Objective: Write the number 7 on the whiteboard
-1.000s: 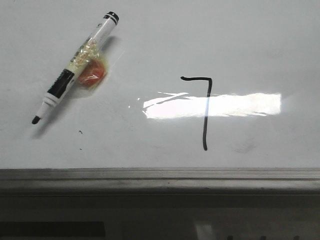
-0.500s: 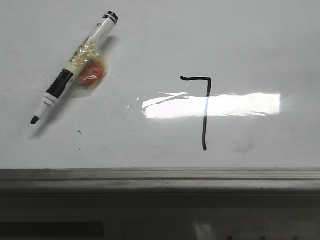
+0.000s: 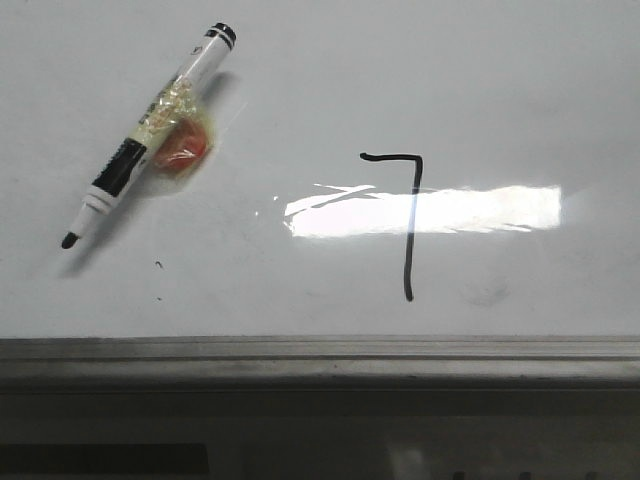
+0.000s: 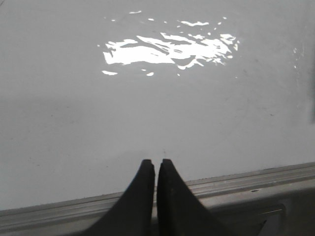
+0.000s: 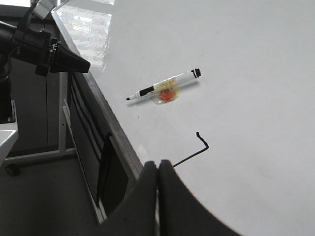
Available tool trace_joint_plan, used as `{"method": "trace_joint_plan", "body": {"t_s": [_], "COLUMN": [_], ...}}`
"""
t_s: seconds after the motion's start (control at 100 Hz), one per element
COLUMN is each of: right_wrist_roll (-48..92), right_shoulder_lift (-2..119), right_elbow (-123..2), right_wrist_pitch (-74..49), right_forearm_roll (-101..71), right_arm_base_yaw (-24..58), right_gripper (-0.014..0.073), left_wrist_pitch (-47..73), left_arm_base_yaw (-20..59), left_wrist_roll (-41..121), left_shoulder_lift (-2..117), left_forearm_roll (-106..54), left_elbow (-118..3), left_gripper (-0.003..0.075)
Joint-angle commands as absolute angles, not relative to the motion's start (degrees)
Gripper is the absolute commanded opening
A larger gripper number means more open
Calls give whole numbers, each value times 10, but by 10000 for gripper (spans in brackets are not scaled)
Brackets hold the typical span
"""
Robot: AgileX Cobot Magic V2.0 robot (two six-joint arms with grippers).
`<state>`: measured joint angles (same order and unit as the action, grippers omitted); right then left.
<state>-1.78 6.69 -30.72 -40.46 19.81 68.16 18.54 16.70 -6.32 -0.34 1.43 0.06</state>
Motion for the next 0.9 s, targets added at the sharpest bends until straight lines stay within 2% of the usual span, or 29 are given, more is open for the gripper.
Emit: {"method": "trace_joint_plan", "body": {"t_s": [0.0, 0.12, 0.21, 0.33, 0.54, 0.66, 0.76, 0.89], "right_wrist_roll": [-15, -15, -15, -15, -15, -15, -15, -15], "right_shoulder_lift": [74, 74, 74, 75, 75, 75, 75, 67], "right_elbow": [-317, -295, -267, -230, -143, -77, -35, 3], "right_wrist_pitch": [-365, -376, -343, -228, -30, 46, 54, 42], "right_forearm_roll": [213, 257, 331, 288, 158, 138, 127, 84], "right_arm_base_yaw": [681, 674, 623, 499, 206, 91, 40, 28], "right_gripper": [-50, -50, -50, -50, -50, -50, -50, -50], "left_wrist_pitch": [149, 149, 149, 149, 149, 149, 149, 149], "left_arm_base_yaw": [166, 166, 166, 166, 166, 166, 166, 166], "left_wrist_roll": [-70, -70, -70, -70, -70, -70, -70, -70], "left_shoulder_lift": [-16, -16, -16, -16, -16, -16, -16, -16], "left_forearm_roll": [11, 11, 11, 11, 11, 11, 11, 11], "left_elbow": [14, 14, 14, 14, 14, 14, 14, 14], "left_gripper": [-20, -20, -20, -20, -20, -20, -20, -20]}}
